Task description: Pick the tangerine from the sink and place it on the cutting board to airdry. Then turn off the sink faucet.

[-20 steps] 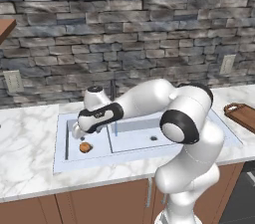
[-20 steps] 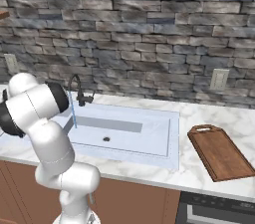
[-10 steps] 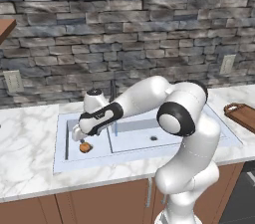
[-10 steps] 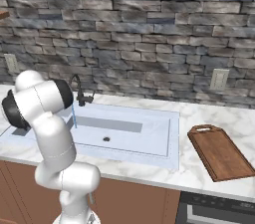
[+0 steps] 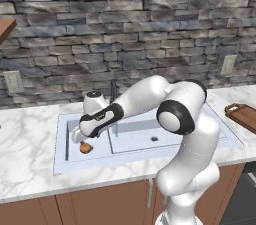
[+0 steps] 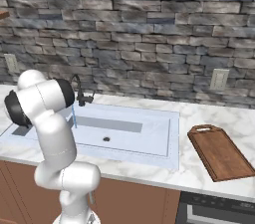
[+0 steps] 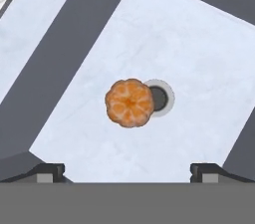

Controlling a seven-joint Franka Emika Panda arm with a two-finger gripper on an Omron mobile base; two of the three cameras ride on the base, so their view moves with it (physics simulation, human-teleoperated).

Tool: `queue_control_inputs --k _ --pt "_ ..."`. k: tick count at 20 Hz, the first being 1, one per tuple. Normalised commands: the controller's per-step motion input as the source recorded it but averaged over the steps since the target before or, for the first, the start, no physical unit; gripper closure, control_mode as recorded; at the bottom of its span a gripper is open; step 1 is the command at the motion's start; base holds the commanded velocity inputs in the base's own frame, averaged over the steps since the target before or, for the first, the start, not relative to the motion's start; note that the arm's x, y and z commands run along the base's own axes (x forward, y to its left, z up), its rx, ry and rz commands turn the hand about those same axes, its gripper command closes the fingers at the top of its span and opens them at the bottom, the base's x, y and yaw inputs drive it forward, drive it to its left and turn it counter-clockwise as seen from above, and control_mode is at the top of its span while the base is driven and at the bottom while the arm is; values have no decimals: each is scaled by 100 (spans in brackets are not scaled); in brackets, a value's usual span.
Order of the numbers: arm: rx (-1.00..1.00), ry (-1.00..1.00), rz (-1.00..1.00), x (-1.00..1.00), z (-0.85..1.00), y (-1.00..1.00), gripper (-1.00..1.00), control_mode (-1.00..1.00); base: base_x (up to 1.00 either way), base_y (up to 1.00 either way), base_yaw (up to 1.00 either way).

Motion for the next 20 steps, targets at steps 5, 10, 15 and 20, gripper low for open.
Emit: queue_control_inputs --k 5,10,15,20 --pt "0 0 0 3 -13 5 -100 -100 0 0 0" --pt "0 0 0 5 -16 9 -100 -100 0 0 0" --pt "0 0 0 7 -16 9 -100 -100 0 0 0" --pt "0 0 0 4 -13 2 -100 -100 0 0 0"
